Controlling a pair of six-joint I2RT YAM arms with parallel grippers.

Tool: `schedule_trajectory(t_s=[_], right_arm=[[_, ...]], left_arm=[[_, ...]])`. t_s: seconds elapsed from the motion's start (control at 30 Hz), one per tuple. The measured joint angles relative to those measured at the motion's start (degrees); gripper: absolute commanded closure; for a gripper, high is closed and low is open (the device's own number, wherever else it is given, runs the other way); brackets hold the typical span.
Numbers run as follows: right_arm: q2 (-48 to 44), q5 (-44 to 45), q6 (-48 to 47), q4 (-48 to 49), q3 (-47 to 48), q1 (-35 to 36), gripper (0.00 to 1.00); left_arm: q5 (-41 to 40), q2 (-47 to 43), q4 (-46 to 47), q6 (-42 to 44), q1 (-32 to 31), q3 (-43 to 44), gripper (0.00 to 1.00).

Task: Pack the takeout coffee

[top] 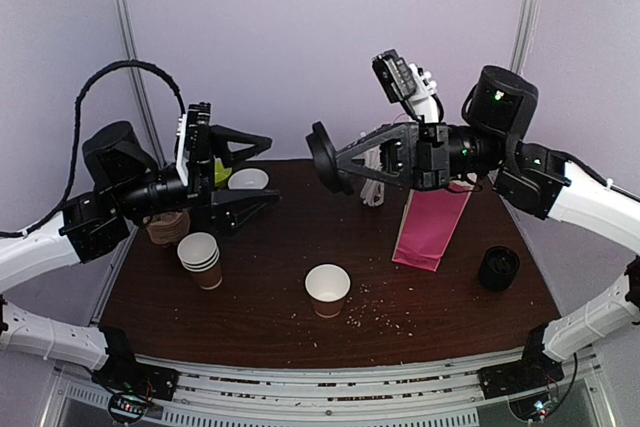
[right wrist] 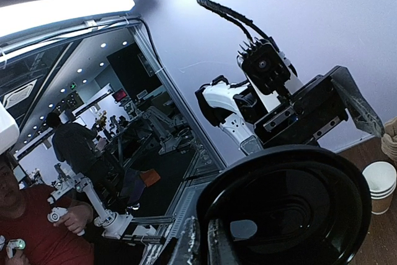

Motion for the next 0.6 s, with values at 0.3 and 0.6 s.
schedule_trajectory(t_s=[0.3, 0.6], right_arm=[[5.27, -4.98, -0.28, 5.79, 0.57, 3.32, 1.00], [6.25, -7.74, 2.80, 11.52, 0.57, 4.55, 1.00]], left_arm=[[21.29, 3.80, 0.72, 0.63, 4.79, 6.40, 0.02], [34.82, 9.22, 0.31, -0.20, 4.79, 9.57, 0.05]])
